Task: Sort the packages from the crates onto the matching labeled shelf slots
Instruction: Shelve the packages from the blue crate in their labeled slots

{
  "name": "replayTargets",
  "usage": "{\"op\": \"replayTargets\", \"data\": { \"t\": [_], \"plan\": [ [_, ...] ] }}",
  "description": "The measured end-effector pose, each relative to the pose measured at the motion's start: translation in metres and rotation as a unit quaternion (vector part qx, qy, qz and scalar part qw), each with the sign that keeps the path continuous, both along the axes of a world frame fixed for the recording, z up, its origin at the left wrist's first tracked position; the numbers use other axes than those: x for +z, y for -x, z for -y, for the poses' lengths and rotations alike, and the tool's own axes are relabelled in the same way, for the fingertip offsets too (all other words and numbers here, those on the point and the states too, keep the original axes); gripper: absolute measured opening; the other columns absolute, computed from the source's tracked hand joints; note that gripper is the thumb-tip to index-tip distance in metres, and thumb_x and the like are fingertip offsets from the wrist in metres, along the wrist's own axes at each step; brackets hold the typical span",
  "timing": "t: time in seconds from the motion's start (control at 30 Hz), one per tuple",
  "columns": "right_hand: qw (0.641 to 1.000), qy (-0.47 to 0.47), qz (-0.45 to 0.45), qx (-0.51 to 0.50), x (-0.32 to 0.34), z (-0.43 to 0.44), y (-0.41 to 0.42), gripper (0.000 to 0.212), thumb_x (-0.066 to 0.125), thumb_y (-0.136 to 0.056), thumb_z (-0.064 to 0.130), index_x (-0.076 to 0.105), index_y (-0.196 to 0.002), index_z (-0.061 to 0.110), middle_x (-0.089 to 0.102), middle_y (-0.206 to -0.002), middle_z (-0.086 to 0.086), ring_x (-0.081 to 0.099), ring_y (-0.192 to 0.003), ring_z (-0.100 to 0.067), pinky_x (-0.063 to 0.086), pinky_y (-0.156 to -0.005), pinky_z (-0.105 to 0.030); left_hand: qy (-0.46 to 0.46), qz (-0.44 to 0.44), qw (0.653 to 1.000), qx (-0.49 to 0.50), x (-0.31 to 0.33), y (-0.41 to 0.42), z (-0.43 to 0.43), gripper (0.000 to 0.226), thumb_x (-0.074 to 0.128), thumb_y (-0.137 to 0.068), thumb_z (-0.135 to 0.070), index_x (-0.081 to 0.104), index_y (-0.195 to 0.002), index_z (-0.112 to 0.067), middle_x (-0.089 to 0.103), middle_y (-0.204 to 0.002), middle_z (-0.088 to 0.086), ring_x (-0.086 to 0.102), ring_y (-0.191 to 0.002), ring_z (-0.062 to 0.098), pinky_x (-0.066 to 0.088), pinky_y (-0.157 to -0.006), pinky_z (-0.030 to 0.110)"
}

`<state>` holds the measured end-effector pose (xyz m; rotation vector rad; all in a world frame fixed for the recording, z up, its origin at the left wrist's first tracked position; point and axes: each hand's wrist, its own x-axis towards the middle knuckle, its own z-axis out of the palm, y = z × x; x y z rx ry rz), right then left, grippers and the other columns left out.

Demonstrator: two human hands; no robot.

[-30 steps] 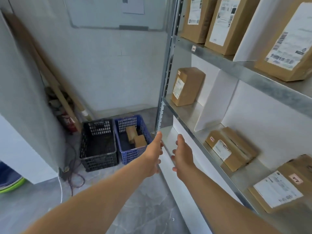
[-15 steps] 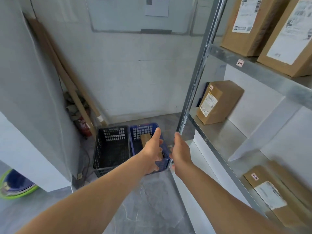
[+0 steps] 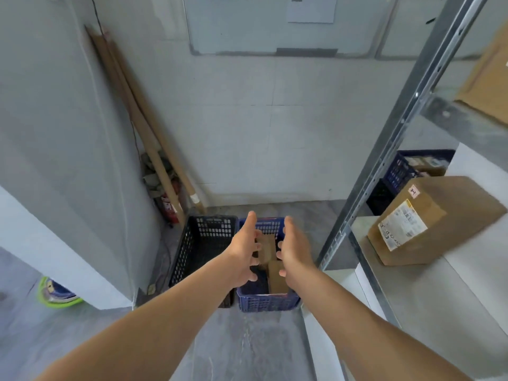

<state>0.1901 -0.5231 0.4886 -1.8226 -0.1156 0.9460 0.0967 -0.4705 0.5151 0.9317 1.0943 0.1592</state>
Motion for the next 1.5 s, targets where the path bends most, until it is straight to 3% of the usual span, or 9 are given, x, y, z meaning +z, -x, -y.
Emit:
{"op": "replayTargets", "data": {
  "t": [0.5, 0.67, 0.8, 0.9, 1.13, 1.27, 1.37, 1.5],
  "plan": [
    [0.999, 0.045, -0.019, 0.0, -0.058, -0.127, -0.082, 0.062, 0.032, -0.104, 0.063, 0.052, -0.147, 0.023, 0.057, -0.145, -0.007, 0.055, -0.129, -0.031, 0.041, -0.111, -0.056, 0.052, -0.015, 0.999, 0.002, -0.051, -0.075, -0.135, 0.08, 0.027, -0.096, -0.074, 0.032, -0.157, -0.021, 0.028, -0.164, 0.011, 0.023, -0.149, 0.042, 0.017, -0.118, 0.067],
    [0.996, 0.073, -0.017, -0.058, -0.086, -0.179, -0.112, 0.06, 0.035, -0.102, 0.067, 0.057, -0.137, 0.023, 0.061, -0.137, -0.008, 0.058, -0.125, -0.033, 0.042, -0.111, -0.058, 0.085, -0.023, 0.996, -0.029, -0.085, -0.104, -0.196, 0.082, 0.027, -0.096, -0.074, 0.028, -0.158, -0.021, 0.026, -0.165, 0.009, 0.023, -0.15, 0.039, 0.015, -0.119, 0.066],
    [0.994, 0.082, -0.027, -0.073, -0.107, -0.206, -0.131, 0.041, 0.034, -0.103, 0.065, 0.053, -0.107, 0.028, 0.064, -0.123, -0.007, 0.06, -0.115, -0.03, 0.044, -0.108, -0.058, 0.113, -0.04, 0.992, -0.049, -0.115, -0.117, -0.232, 0.084, 0.026, -0.094, -0.076, 0.027, -0.159, -0.023, 0.023, -0.166, 0.009, 0.02, -0.151, 0.039, 0.014, -0.119, 0.065],
    [0.993, 0.095, -0.029, -0.066, -0.129, -0.214, -0.141, 0.038, 0.033, -0.105, 0.062, 0.054, -0.097, 0.03, 0.063, -0.119, -0.005, 0.059, -0.115, -0.03, 0.045, -0.108, -0.058, 0.137, -0.061, 0.987, -0.054, -0.141, -0.124, -0.248, 0.085, 0.026, -0.094, -0.077, 0.026, -0.16, -0.024, 0.022, -0.166, 0.008, 0.02, -0.151, 0.039, 0.015, -0.118, 0.064],
    [0.988, 0.144, -0.04, -0.028, -0.219, -0.228, -0.163, 0.042, 0.032, -0.099, 0.068, 0.054, -0.104, 0.032, 0.061, -0.124, -0.008, 0.058, -0.114, -0.03, 0.043, -0.109, -0.058, 0.191, -0.093, 0.977, -0.038, -0.226, -0.137, -0.264, 0.085, 0.027, -0.093, -0.078, 0.029, -0.159, -0.024, 0.024, -0.166, 0.008, 0.02, -0.151, 0.04, 0.015, -0.119, 0.066],
    [0.98, 0.195, -0.041, -0.01, -0.286, -0.235, -0.174, 0.07, 0.026, -0.079, 0.077, 0.056, -0.122, 0.031, 0.06, -0.134, -0.006, 0.057, -0.121, -0.031, 0.042, -0.112, -0.06, 0.221, -0.115, 0.968, -0.026, -0.288, -0.149, -0.269, 0.086, 0.026, -0.092, -0.079, 0.027, -0.159, -0.025, 0.019, -0.167, 0.007, 0.016, -0.152, 0.039, 0.012, -0.119, 0.065],
    [0.976, 0.217, -0.033, 0.001, -0.333, -0.236, -0.185, 0.061, 0.027, -0.084, 0.073, 0.055, -0.115, 0.029, 0.061, -0.121, -0.009, 0.058, -0.113, -0.032, 0.043, -0.108, -0.062, 0.237, -0.126, 0.963, -0.019, -0.336, -0.161, -0.268, 0.086, 0.026, -0.093, -0.079, 0.025, -0.16, -0.025, 0.017, -0.168, 0.006, 0.015, -0.153, 0.038, 0.012, -0.12, 0.063],
    [0.969, 0.247, -0.018, 0.023, -0.402, -0.231, -0.204, 0.066, 0.028, -0.091, 0.069, 0.059, -0.127, 0.022, 0.062, -0.12, -0.007, 0.059, -0.115, -0.032, 0.043, -0.109, -0.061, 0.253, -0.139, 0.957, -0.012, -0.407, -0.178, -0.264, 0.086, 0.027, -0.092, -0.08, 0.027, -0.159, -0.026, 0.019, -0.168, 0.006, 0.016, -0.153, 0.038, 0.014, -0.119, 0.063]
  ]
}}
